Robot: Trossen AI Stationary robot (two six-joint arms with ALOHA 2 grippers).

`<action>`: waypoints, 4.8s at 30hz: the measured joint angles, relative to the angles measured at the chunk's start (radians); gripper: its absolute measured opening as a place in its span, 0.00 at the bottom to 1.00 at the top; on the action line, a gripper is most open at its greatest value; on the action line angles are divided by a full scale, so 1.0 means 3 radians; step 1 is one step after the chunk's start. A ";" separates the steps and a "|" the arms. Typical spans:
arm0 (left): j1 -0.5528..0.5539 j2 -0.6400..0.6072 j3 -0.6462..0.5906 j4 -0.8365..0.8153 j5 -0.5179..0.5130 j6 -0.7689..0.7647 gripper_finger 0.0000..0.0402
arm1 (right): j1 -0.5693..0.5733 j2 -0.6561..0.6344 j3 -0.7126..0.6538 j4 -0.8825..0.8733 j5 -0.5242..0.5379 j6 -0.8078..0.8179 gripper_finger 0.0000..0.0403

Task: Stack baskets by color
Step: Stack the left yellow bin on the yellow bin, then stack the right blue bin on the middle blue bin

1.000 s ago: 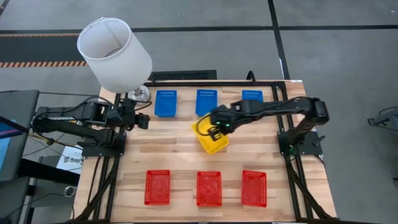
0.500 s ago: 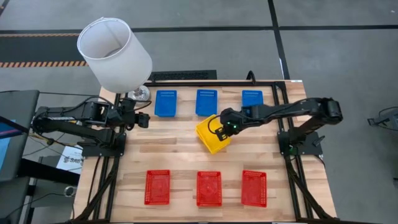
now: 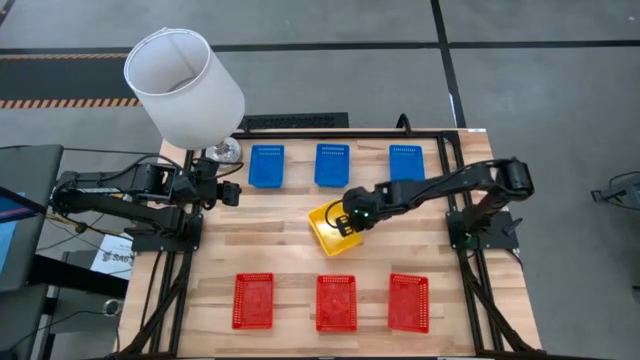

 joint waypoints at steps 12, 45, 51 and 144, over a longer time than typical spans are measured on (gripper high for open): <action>0.0000 0.0000 0.0000 0.0000 0.0003 -0.0100 0.31 | 0.0120 0.0013 -0.0001 0.0267 0.0272 0.0631 0.10; 0.0001 -0.0001 0.0000 0.0005 0.0047 -0.0216 0.31 | -0.0801 -0.0715 0.0438 -0.1817 0.0738 -0.0545 0.39; 0.0000 0.0000 0.0000 0.0004 0.0076 -0.0216 0.31 | -0.1582 -0.0809 0.0435 -0.2445 0.1202 -0.0878 0.42; 0.0001 -0.0001 0.0000 0.0029 -0.0101 -0.0089 0.31 | -0.1322 0.0433 0.0629 -0.0038 0.0475 -0.0108 0.04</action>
